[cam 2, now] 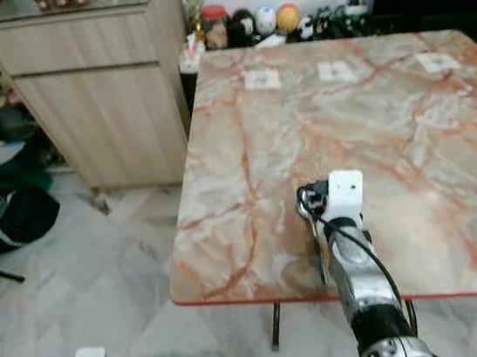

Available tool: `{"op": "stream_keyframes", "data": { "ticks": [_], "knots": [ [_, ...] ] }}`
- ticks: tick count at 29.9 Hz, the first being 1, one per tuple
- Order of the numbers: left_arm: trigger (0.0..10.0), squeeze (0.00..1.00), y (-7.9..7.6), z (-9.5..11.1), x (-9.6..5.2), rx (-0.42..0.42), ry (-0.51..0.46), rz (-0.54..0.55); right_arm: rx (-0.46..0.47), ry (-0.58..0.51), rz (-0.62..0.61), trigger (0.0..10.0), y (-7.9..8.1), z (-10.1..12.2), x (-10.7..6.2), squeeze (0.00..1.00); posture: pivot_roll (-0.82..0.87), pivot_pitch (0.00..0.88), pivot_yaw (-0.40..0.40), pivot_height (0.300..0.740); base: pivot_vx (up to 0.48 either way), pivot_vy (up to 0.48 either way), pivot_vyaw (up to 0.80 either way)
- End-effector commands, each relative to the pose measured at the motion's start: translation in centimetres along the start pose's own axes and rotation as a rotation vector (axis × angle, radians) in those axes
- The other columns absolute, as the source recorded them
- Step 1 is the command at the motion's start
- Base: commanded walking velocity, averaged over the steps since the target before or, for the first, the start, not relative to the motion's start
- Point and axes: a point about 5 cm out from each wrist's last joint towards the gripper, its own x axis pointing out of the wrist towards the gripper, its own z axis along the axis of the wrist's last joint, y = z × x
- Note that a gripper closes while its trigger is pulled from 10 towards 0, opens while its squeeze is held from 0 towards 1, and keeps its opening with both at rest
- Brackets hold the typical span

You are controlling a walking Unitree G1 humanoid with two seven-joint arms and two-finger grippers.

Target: Setting the table

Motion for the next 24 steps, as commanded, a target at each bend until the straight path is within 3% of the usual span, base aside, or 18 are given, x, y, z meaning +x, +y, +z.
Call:
{"op": "stream_keyframes", "data": {
  "ticks": [1, 13, 20, 24],
  "knots": [
    [10.0, 0.00, 0.0, -0.5, -0.1, -0.001, 0.016, 0.000, 0.001, 0.000, -0.005, 10.0, -0.3, 0.0, -0.2, 0.00, 0.10, 0.000, -0.010, 0.740, 0.000, 0.000, 0.00],
    [10.0, 0.00, -0.1, -0.4, -0.1, 0.004, 0.011, -0.004, 0.002, 0.014, -0.050, 10.0, -1.5, -0.3, -1.2, 0.00, 0.10, 0.000, -0.010, 0.740, 0.000, 0.000, 0.00],
    [10.0, 0.00, -0.2, -0.3, 0.0, 0.003, 0.007, -0.006, 0.007, 0.172, -0.042, 10.0, -1.7, -2.1, -1.1, 0.00, 0.10, 0.000, -0.009, 0.740, 0.000, 0.000, 0.00],
    [10.0, 0.00, -0.2, -0.3, 0.0, 0.001, 0.006, -0.006, 0.015, 0.169, -0.034, 10.0, -1.7, -1.9, -1.0, 0.00, 0.10, 0.000, -0.010, 0.740, 0.000, 0.000, 0.00]
  ]
}}
